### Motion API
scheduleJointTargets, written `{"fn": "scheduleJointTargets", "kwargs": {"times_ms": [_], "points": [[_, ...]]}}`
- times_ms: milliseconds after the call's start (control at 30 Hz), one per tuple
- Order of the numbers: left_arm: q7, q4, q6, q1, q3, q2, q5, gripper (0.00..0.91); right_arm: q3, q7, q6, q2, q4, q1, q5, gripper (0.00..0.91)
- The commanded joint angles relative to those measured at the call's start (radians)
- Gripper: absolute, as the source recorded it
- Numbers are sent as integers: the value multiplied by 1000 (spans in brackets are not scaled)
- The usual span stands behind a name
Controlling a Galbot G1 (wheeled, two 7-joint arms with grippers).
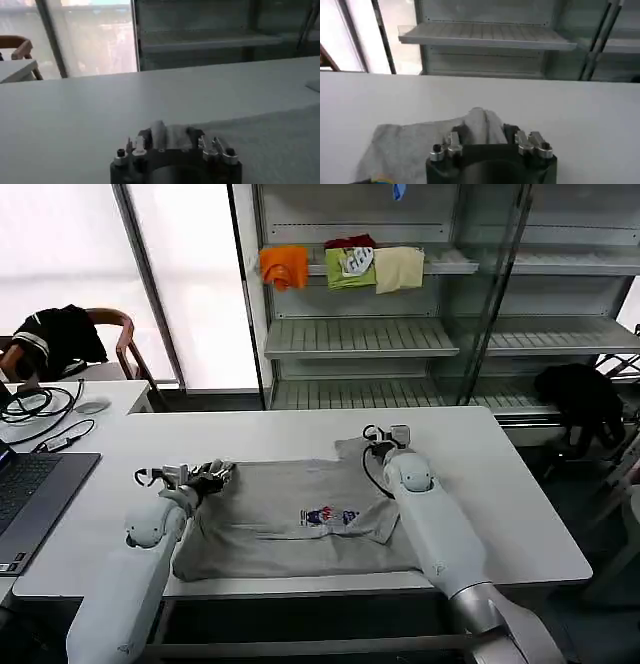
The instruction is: Fold and organize the clothes.
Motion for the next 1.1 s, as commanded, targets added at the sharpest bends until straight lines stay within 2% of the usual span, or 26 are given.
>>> {"fn": "scheduleJointTargets", "kwargs": {"times_ms": [33,567,1100], "points": [[-3,-11,2,4,0,-3,0,20,0,4,-5,-1,11,-4,9,0],[-19,-97,-32,21,-7,-12,-10,20,32,-11,9,-5,127,-32,9,0],[-21,-210,-35,77,-31,17,-15,20,59,-9,-16,-34,392,-103,25,0]]}}
